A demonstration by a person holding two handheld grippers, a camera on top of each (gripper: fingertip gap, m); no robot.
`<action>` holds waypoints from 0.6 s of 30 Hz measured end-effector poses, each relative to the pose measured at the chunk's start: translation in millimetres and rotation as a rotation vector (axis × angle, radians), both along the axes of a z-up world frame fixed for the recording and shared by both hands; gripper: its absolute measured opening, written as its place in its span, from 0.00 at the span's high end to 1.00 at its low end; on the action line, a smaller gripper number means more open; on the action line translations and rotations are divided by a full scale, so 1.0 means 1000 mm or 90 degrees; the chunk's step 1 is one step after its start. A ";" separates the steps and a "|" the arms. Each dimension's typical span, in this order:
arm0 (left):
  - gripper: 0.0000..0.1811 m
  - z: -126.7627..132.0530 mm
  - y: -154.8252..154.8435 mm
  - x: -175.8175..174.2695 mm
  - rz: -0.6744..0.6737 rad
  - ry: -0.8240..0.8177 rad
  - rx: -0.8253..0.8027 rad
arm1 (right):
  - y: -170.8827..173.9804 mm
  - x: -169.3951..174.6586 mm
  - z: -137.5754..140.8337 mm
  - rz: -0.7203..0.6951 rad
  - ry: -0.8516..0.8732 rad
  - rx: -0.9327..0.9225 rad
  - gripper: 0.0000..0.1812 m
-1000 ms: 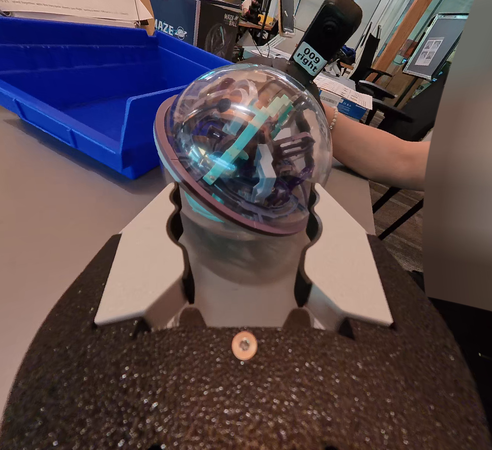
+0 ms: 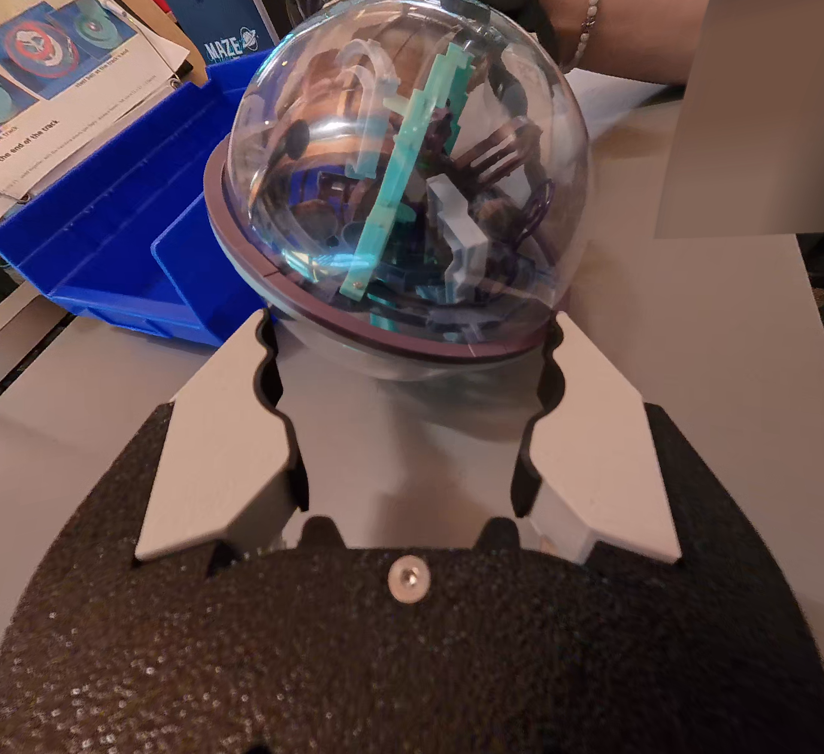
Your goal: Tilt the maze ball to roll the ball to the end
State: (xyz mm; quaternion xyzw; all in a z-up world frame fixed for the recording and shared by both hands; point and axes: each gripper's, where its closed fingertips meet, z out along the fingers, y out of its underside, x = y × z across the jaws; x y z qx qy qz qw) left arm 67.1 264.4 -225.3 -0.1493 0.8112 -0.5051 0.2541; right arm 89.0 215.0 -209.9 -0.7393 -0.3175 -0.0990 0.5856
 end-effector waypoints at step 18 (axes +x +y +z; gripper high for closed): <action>0.35 -0.002 -0.001 -0.002 0.005 -0.018 0.003 | 0.001 -0.004 0.001 -0.005 -0.032 0.008 0.21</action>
